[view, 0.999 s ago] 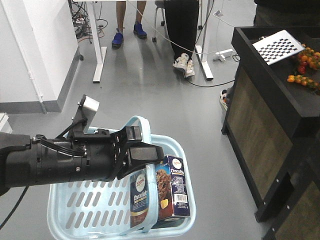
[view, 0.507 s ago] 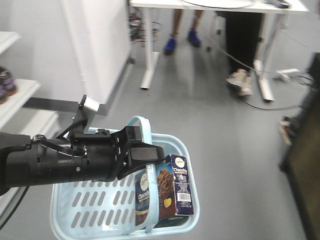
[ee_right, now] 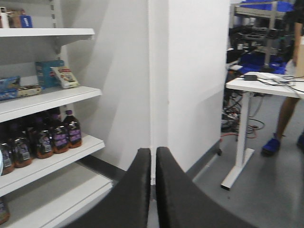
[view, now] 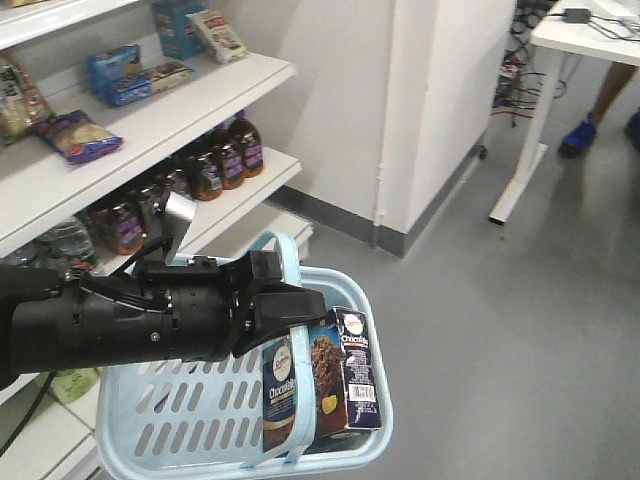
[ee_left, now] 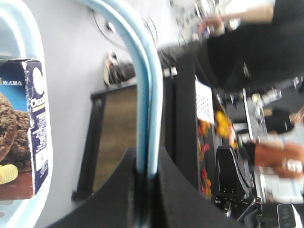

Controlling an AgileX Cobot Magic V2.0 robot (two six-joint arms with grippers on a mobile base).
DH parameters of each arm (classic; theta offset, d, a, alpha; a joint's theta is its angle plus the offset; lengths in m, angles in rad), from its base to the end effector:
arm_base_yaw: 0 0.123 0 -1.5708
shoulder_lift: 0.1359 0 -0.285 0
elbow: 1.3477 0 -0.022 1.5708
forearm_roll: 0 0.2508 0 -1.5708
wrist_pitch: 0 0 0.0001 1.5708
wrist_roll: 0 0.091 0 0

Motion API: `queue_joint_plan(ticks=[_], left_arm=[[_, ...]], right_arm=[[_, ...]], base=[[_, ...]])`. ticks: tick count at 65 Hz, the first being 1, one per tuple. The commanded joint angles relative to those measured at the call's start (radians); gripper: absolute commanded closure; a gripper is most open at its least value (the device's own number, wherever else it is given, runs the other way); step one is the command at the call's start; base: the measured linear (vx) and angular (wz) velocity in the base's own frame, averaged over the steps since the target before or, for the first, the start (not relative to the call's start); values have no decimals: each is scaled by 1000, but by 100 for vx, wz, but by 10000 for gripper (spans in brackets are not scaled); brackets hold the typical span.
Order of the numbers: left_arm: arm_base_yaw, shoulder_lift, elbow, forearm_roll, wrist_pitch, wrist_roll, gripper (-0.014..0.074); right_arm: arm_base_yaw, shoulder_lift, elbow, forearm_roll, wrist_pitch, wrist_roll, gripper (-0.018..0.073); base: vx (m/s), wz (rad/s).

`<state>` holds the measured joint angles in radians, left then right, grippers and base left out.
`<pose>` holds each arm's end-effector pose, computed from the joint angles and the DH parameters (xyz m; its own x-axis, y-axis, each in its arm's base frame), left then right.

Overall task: Left arm holds basket, right arm returns cookies
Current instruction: 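Turn and drive up to the snack shelf with the basket held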

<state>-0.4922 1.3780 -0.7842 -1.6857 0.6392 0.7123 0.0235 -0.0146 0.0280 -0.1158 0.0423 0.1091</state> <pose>0.2218 -0.1802 0.2751 -0.9164 -0.2784 -0.2877 0.1585 0.4078 -0.8992 0.0565 0.0009 0.2007 0.0319 -0.0059 -0.9995 -0.0184 0.9998 -0.0064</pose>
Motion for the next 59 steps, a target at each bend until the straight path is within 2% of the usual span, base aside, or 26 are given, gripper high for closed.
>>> queue_joint_plan(ticks=[1,59], left_arm=[[-5,-38,-37,-94,48,4,602],[-5,-38,-37,-94,51,4,602]], right_arm=[[-1,-10,18,-3,-74,1,565],[-1,-10,18,-3,-73,1,565]], base=[[24,72],[19,70]])
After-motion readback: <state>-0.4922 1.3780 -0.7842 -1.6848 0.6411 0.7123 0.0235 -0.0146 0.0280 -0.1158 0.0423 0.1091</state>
